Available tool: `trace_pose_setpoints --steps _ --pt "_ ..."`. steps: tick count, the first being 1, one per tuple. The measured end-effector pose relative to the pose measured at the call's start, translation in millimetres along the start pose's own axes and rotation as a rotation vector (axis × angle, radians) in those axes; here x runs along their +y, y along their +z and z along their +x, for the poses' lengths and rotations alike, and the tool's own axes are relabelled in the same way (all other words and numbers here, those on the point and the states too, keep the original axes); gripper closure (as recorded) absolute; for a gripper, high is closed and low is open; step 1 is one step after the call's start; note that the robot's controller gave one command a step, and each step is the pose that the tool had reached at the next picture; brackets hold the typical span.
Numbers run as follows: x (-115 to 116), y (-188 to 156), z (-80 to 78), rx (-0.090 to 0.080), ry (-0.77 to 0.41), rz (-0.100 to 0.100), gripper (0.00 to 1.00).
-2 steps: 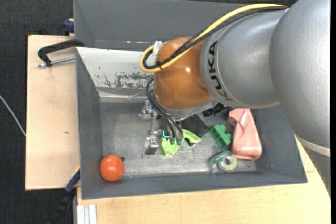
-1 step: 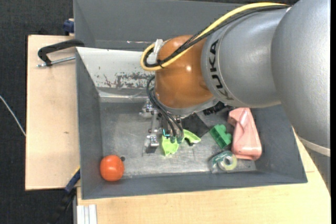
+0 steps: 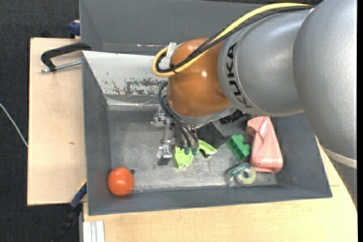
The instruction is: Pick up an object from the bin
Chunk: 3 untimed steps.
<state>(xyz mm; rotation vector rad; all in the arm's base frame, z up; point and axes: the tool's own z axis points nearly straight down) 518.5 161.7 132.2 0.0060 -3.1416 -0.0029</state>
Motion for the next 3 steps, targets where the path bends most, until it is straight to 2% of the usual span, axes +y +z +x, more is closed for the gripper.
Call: trace_pose_setpoints --steps 1,2,3 --pt "-50 19 -3.2 0.003 -0.004 0.003 0.00" --pt "-72 39 -0.3 -0.002 -0.138 0.001 0.00" --pt "-100 46 -8.1 -0.004 0.005 -0.002 1.00"
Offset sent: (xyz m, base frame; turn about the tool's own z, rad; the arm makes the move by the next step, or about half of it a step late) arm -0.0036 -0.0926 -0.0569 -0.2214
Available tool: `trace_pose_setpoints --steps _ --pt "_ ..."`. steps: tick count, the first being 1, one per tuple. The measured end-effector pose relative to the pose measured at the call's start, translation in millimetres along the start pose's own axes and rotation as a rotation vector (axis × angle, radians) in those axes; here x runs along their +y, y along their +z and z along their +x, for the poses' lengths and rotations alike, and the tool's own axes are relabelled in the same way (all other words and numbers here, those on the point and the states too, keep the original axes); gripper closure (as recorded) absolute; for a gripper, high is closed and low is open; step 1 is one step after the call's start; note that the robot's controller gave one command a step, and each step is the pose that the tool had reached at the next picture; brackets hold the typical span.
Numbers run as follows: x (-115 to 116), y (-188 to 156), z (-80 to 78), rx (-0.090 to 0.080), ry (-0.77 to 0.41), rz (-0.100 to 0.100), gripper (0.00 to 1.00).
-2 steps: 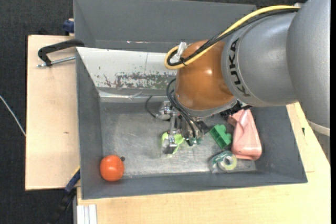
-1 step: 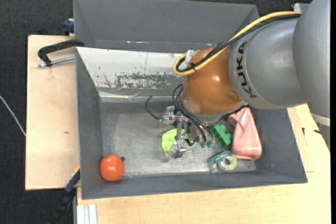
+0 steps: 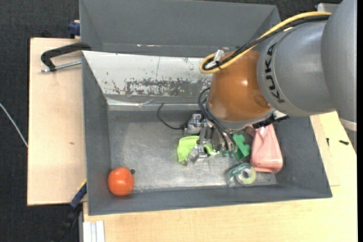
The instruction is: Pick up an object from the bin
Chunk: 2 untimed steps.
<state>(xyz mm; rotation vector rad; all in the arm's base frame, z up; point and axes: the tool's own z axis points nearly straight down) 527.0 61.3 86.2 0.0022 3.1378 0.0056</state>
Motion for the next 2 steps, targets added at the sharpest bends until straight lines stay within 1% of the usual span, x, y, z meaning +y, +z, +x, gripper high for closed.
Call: trace_pose_setpoints --steps 1,2 --pt "0 0 0.0 0.000 0.000 0.000 1.00" --pt "-2 -121 18.8 0.000 0.024 0.002 1.00"
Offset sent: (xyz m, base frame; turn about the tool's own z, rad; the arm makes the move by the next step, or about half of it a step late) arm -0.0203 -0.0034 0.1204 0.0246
